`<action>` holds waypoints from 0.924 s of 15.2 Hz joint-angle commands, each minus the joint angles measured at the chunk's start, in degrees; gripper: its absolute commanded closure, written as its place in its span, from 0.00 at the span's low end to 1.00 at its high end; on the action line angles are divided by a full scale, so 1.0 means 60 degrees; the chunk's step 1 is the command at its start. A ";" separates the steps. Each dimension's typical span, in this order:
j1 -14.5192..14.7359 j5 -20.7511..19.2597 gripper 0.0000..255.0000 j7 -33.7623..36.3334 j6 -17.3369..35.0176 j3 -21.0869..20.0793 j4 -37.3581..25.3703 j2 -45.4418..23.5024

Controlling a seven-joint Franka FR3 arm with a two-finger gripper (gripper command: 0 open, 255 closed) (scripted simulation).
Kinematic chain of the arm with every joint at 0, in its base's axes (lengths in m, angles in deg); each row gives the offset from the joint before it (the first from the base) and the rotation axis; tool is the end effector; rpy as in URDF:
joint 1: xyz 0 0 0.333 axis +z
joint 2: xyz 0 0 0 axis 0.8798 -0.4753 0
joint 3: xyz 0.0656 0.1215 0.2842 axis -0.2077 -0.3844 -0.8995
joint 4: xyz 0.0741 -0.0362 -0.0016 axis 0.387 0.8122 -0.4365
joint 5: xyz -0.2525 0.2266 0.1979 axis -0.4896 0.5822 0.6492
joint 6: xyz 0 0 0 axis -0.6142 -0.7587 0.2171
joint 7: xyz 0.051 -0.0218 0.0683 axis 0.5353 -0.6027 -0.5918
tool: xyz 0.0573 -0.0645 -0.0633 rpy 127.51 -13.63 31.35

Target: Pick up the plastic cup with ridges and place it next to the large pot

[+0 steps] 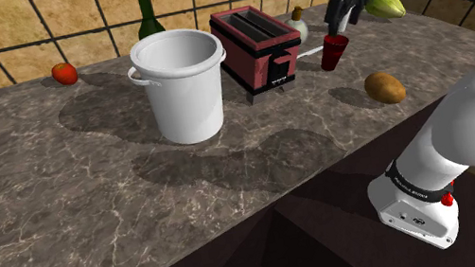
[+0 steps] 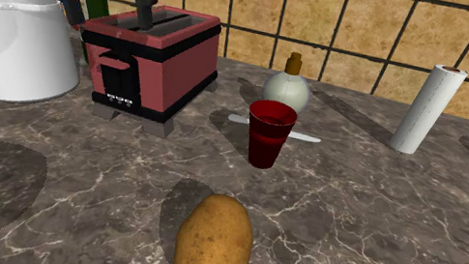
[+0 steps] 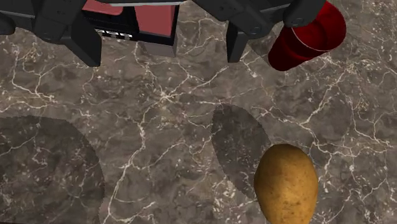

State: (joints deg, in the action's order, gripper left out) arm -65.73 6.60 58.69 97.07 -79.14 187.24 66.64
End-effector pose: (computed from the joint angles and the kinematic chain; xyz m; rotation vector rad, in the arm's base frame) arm 0.3264 -0.0963 0.5217 3.0234 -0.2463 -0.0175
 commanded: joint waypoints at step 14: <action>-0.0759 -0.1200 0.00 -0.1494 0.4458 0.2138 -0.0486 -0.3934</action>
State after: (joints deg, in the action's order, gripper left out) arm -70.04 -0.41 50.43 121.80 -67.20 184.71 44.90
